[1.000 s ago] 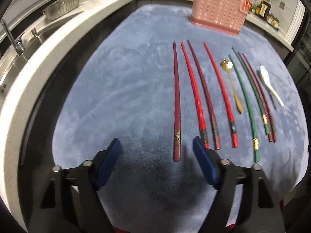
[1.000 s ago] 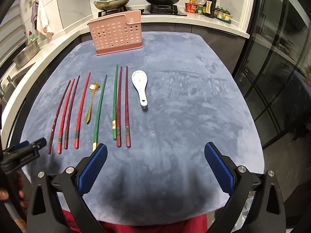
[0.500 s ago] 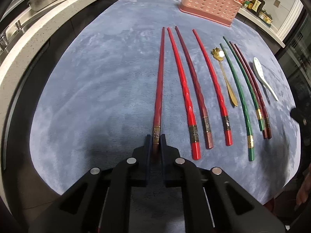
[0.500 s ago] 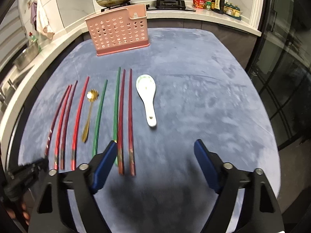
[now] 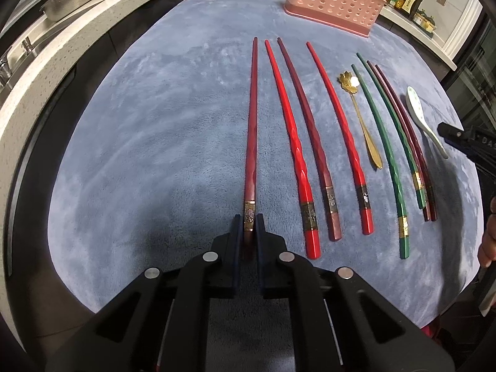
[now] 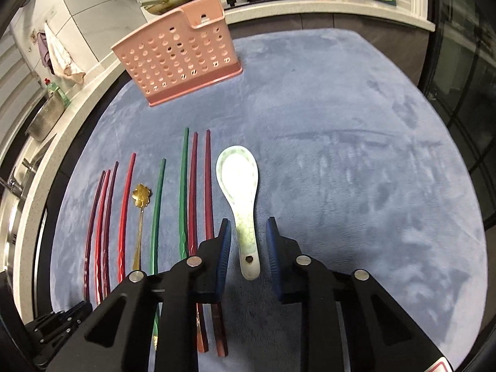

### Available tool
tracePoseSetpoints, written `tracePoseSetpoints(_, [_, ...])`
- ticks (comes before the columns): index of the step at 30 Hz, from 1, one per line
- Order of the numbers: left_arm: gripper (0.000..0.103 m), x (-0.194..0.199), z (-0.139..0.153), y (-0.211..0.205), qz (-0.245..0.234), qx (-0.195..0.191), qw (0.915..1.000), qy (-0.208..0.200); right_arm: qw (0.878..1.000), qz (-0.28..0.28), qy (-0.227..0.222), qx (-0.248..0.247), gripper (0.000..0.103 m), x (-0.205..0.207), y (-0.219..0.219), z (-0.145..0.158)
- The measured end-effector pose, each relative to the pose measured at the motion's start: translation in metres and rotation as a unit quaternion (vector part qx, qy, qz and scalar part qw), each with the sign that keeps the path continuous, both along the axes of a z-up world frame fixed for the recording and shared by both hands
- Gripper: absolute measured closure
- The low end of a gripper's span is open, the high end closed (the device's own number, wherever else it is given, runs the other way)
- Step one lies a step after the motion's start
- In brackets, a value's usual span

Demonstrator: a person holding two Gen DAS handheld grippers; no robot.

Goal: Organize utensils
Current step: 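Grasp a dark red chopstick with the left tool while the right tool grasps the white spoon, then carry the chopstick with the left tool into the pink basket while the right tool drops the spoon in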

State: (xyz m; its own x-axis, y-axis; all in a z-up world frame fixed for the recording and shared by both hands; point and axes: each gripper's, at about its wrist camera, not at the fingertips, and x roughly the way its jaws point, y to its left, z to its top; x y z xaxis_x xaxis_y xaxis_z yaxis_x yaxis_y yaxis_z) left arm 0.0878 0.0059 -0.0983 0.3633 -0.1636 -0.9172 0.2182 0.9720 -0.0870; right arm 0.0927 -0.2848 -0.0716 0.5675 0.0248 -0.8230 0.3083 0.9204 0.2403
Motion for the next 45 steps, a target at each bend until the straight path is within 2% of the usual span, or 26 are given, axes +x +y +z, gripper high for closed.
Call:
tracePoseSetpoints(4, [0.096, 0.0, 0.0, 0.0, -0.001, 0.001, 1.0, 0.0, 1.0, 0.004, 0.013, 0.015, 0.088, 0.001, 0.0, -0.013])
tracePoseSetpoints(10, [0.095, 0.001, 0.0, 0.0, 0.0, 0.0, 1.0, -0.001, 0.999, 0.005, 0.015, 0.034, 0.089, -0.003, 0.001, -0.026])
tracePoseSetpoints(19, [0.096, -0.001, -0.001, 0.003, 0.002, -0.015, 0.9999, -0.008, 1.0, 0.007, 0.006, 0.022, 0.091, -0.011, 0.007, -0.028])
tracePoseSetpoints(24, [0.096, -0.003, 0.006, 0.008, 0.004, -0.029, 0.9995, -0.013, 1.0, 0.001, -0.004, 0.019, 0.092, -0.025, 0.009, -0.016])
tracePoseSetpoints(34, [0.096, -0.006, 0.062, 0.014, 0.008, -0.051, 0.9958, -0.076, 0.999, -0.018, -0.029, -0.005, 0.096, -0.051, 0.005, 0.027])
tracePoseSetpoints(39, [0.096, 0.007, 0.094, 0.021, 0.019, -0.068, 0.9924, -0.101, 0.999, -0.023, -0.035, -0.005, 0.096, -0.053, 0.003, 0.038])
tracePoseSetpoints(45, [0.096, 0.032, 0.14, 0.022, 0.021, -0.076, 0.9865, -0.143, 0.998, -0.02, -0.061, -0.019, 0.096, -0.045, 0.0, 0.071])
